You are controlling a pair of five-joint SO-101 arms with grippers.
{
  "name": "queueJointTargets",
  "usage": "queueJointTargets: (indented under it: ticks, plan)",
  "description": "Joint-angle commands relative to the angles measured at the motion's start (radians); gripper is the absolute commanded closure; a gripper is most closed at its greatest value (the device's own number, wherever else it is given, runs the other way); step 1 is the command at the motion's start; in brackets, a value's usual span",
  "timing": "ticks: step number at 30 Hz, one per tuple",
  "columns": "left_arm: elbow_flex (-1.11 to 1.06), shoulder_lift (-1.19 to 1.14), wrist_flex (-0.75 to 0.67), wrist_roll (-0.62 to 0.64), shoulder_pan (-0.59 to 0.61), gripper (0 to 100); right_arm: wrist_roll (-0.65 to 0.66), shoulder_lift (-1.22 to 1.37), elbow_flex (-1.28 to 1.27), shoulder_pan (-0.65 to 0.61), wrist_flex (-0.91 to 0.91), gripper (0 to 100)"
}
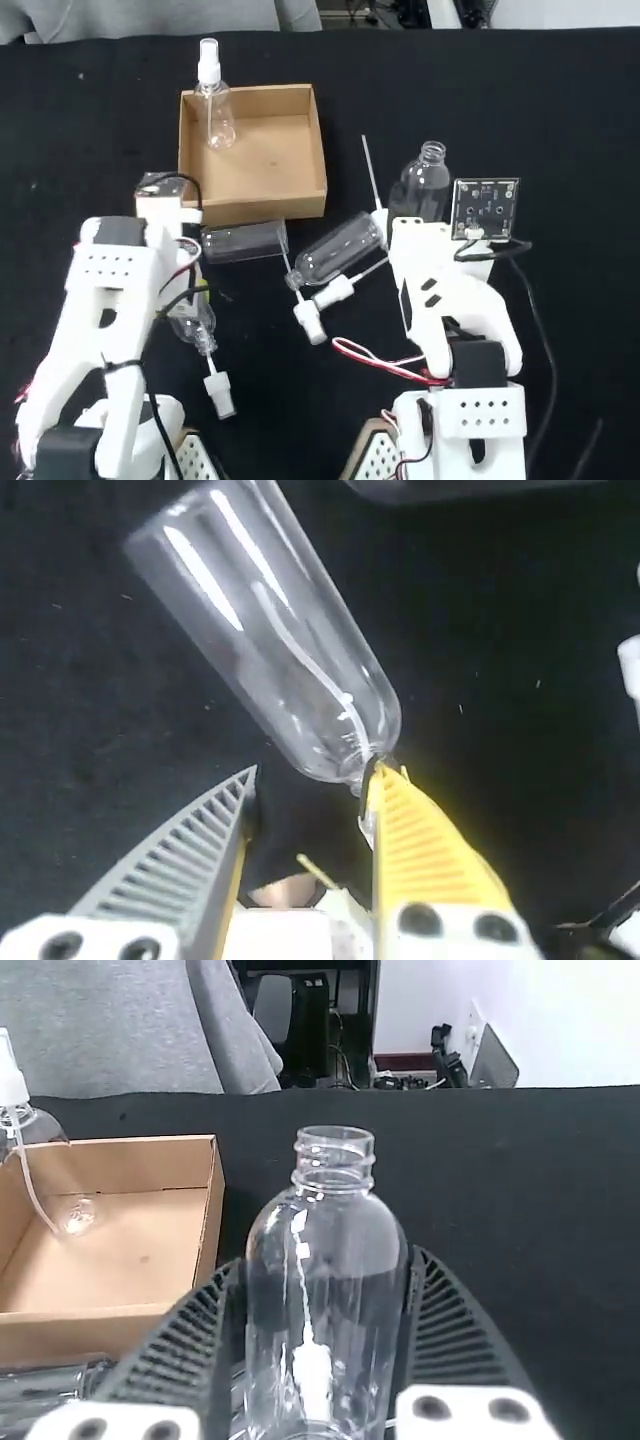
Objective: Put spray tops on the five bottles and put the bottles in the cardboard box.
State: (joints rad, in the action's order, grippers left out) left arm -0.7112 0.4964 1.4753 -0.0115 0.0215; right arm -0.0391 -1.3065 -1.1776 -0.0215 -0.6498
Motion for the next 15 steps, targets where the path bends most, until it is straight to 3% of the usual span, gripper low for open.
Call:
queueJointTargets:
  ticks: [1, 9, 15]
  plan:
    - [0.042, -0.012, 0.008, 0.012, -0.045, 83, 0.003, -0.013, 0.01, 0.017, 0.032, 88.2]
    - [0.042, -0.023, 0.103, 0.012, -0.159, 83, 0.003, -0.013, 0.01, 0.017, 0.032, 88.2]
    - [0.042, -0.069, 0.107, 0.012, -0.176, 83, 0.003, -0.013, 0.01, 0.018, 0.032, 88.2]
